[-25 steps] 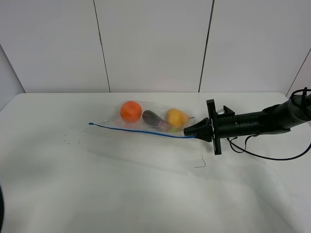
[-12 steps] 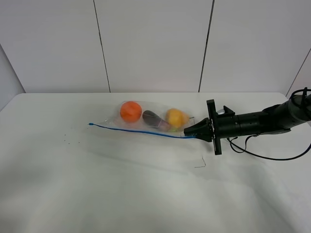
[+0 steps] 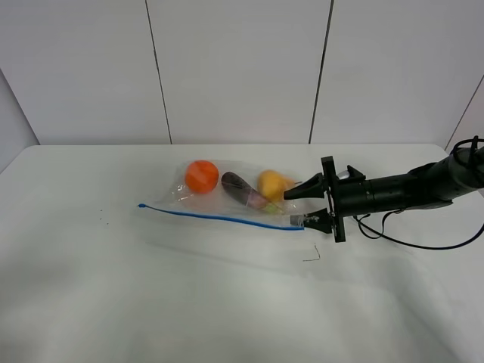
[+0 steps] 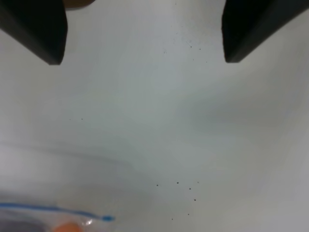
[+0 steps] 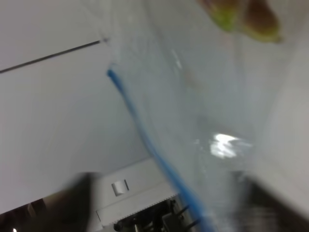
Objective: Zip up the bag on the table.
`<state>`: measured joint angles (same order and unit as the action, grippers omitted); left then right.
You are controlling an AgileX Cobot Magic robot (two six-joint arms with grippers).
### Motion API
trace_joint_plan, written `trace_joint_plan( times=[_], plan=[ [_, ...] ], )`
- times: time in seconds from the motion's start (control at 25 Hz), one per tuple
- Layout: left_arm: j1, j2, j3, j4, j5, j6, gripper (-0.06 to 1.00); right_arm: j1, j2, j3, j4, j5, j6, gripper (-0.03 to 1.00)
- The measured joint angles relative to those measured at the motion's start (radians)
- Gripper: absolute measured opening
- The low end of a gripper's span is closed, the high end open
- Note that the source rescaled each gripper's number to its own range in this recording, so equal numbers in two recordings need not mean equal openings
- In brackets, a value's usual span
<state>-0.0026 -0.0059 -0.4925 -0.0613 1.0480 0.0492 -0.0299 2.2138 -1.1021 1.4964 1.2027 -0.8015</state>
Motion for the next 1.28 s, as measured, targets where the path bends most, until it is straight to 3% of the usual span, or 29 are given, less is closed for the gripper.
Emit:
trace_joint_plan(
  times=[0.08, 0.2, 0.28, 0.52, 0.68, 0.92, 1.28],
  plan=[
    [0.000, 0.000, 0.000, 0.000, 0.000, 0.000, 1.00, 0.000, -0.014, -0.015, -0.038, -0.001, 0.006, 0.92],
    [0.000, 0.000, 0.000, 0.000, 0.000, 0.000, 1.00, 0.000, -0.058, -0.096, -0.179, 0.000, 0.078, 0.99],
    [0.000, 0.000, 0.000, 0.000, 0.000, 0.000, 1.00, 0.000, -0.097, -0.178, -0.330, 0.003, 0.163, 1.00],
    [0.000, 0.000, 0.000, 0.000, 0.000, 0.000, 1.00, 0.007, -0.218, -0.447, -0.913, -0.051, 0.494, 1.00],
    [0.000, 0.000, 0.000, 0.000, 0.000, 0.000, 1.00, 0.014, -0.249, -0.548, -1.179, -0.046, 0.646, 1.00],
    [0.000, 0.000, 0.000, 0.000, 0.000, 0.000, 1.00, 0.014, -0.249, -0.559, -1.368, 0.006, 0.711, 1.00],
    [0.000, 0.000, 0.000, 0.000, 0.000, 0.000, 1.00, 0.014, -0.312, -0.465, -1.378, 0.006, 0.726, 1.00]
  ],
)
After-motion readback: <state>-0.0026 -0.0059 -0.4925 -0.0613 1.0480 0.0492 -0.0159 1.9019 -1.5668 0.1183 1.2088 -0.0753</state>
